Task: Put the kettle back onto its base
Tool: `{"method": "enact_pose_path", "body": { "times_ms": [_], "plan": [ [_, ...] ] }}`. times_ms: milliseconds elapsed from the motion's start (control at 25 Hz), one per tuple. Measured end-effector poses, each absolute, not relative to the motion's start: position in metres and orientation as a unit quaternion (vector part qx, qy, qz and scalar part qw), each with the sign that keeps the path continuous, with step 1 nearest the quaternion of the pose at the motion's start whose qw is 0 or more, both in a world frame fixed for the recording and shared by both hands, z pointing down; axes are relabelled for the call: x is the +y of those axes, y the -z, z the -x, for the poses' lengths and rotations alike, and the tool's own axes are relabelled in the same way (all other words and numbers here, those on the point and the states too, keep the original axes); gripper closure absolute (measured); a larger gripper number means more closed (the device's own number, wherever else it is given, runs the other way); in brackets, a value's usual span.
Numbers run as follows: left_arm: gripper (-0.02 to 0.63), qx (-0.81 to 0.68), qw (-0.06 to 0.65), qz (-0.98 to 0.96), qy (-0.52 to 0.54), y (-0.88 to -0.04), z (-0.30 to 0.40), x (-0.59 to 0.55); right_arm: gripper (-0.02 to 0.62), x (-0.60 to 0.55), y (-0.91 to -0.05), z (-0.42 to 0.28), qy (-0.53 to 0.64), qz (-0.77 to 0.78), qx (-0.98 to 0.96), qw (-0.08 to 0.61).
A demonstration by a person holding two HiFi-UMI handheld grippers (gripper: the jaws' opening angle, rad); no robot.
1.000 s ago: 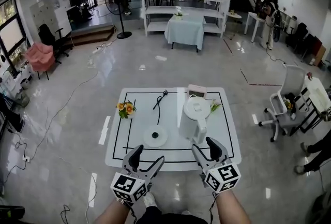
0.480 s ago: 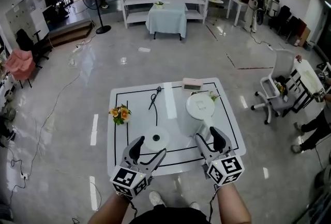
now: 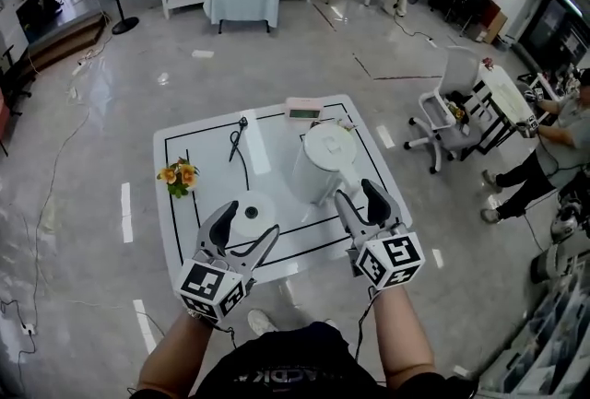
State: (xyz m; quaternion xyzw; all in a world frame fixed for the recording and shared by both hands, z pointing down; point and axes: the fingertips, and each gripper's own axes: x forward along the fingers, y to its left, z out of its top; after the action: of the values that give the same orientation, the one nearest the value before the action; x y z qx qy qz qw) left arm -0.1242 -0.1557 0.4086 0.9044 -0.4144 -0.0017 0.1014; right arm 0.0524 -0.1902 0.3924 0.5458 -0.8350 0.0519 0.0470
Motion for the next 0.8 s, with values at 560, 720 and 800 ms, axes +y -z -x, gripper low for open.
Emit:
{"method": "enact_pose_path", "body": {
  "times_ms": [560, 720, 800],
  "plan": [
    [0.255, -0.402, 0.109, -0.909, 0.003, -0.413, 0.108, -0.157, 0.367, -0.201, -0.415, -0.068, -0.067, -0.554, -0.826, 0.080],
    [0.255, -0.415, 0.111, -0.903, -0.003, -0.417, 0.104, -0.165, 0.365, -0.215, -0.436, -0.079, -0.082, -0.546, -0.829, 0.092],
    [0.255, -0.421, 0.112, -0.900, -0.008, -0.419, 0.102, -0.170, 0.365, -0.221, -0.448, -0.084, -0.093, -0.541, -0.830, 0.099]
  ]
}}
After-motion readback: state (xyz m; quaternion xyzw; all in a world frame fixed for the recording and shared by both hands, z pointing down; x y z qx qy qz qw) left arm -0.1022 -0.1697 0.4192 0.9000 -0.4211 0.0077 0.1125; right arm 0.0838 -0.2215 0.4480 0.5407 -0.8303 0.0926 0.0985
